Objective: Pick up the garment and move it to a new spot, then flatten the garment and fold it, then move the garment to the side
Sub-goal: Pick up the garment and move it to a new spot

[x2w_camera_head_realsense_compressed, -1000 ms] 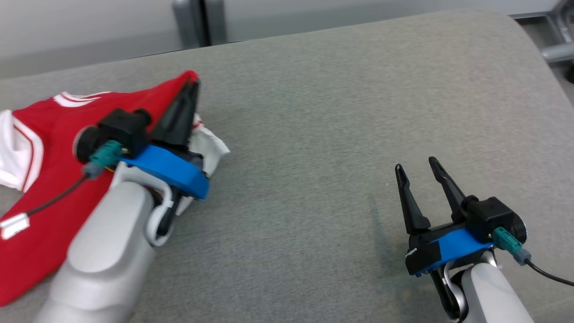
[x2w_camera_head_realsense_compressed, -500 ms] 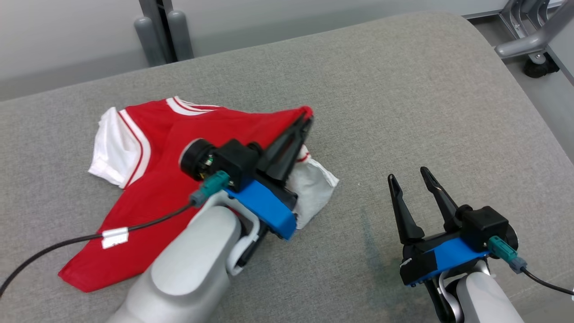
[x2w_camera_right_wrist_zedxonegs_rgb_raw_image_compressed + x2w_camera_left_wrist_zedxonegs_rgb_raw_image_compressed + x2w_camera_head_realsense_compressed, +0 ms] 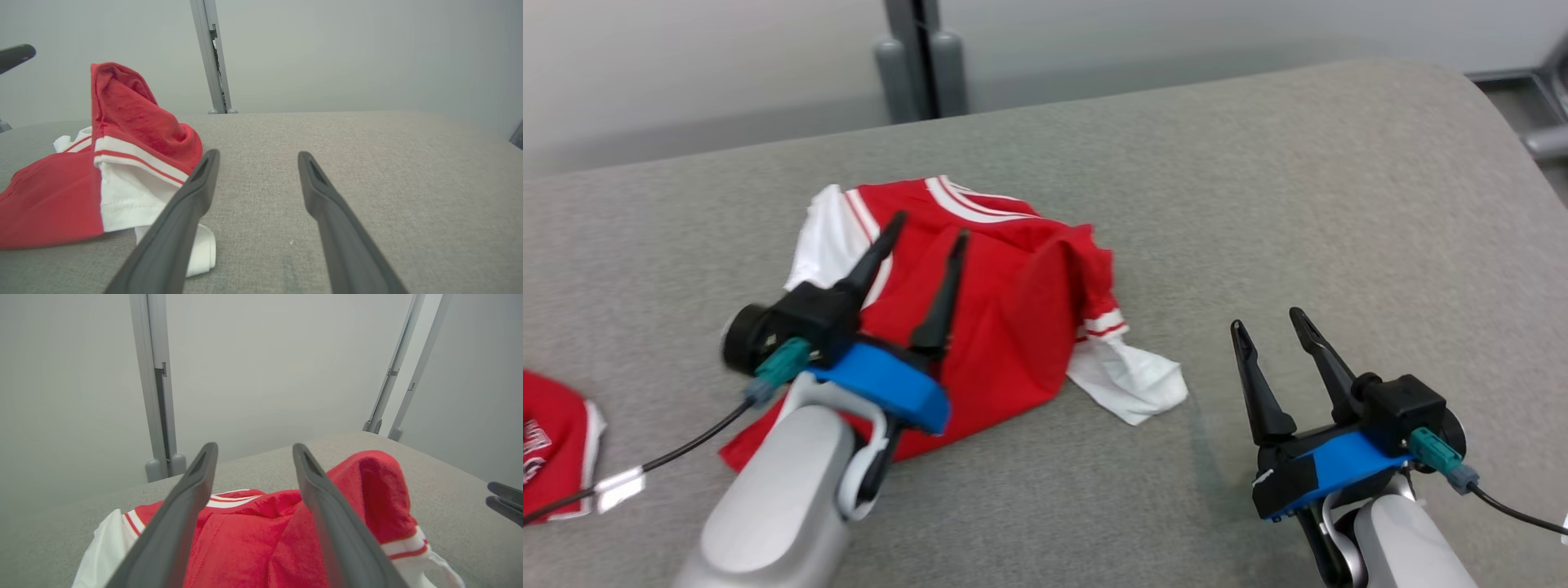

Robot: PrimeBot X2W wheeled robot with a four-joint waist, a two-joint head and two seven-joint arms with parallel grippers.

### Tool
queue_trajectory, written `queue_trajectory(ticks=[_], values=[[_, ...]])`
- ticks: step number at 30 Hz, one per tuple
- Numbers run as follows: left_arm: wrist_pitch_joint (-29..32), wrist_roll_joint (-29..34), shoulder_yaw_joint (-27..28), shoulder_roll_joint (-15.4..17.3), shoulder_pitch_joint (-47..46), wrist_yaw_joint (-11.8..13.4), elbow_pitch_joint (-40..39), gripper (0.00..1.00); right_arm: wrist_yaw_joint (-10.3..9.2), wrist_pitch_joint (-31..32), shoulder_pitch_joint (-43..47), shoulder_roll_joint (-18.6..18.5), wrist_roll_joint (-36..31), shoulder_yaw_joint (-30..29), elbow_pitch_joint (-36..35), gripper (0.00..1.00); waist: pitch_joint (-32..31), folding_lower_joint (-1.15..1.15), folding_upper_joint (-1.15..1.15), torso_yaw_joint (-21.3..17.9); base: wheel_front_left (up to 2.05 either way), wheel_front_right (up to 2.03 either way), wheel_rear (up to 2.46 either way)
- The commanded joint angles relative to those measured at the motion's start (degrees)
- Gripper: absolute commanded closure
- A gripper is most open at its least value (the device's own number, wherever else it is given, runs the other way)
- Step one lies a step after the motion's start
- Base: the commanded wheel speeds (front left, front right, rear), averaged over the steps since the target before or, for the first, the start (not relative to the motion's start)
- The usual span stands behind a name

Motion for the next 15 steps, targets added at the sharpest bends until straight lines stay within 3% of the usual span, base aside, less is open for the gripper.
queue_trajectory(ticks=[1, 9, 15], values=[[-0.27, 0.57, 2.04, 0.56, 1.8, 0.5, -0.16, 0.0, 0.01, -0.34, -0.5, -0.14, -0.22, -0.24, 0.32, 0.0, -0.14, 0.0, 0.0, 1.25, 0.0, 0.0, 0.0], [-0.28, 4.76, 13.11, 0.73, 10.28, 1.13, -0.75, 0.0, 0.01, -0.34, 0.9, -0.15, -0.52, -2.43, 2.13, 0.0, -3.64, 0.0, 0.0, 6.43, 0.0, 0.0, 0.0], [-0.28, 7.76, 21.41, -1.0, 17.24, 2.05, -1.23, 0.0, 0.01, -0.34, 2.59, -0.16, -0.36, -3.72, 3.1, 0.0, -6.19, 0.0, 0.0, 8.55, 0.0, 0.0, 0.0]])
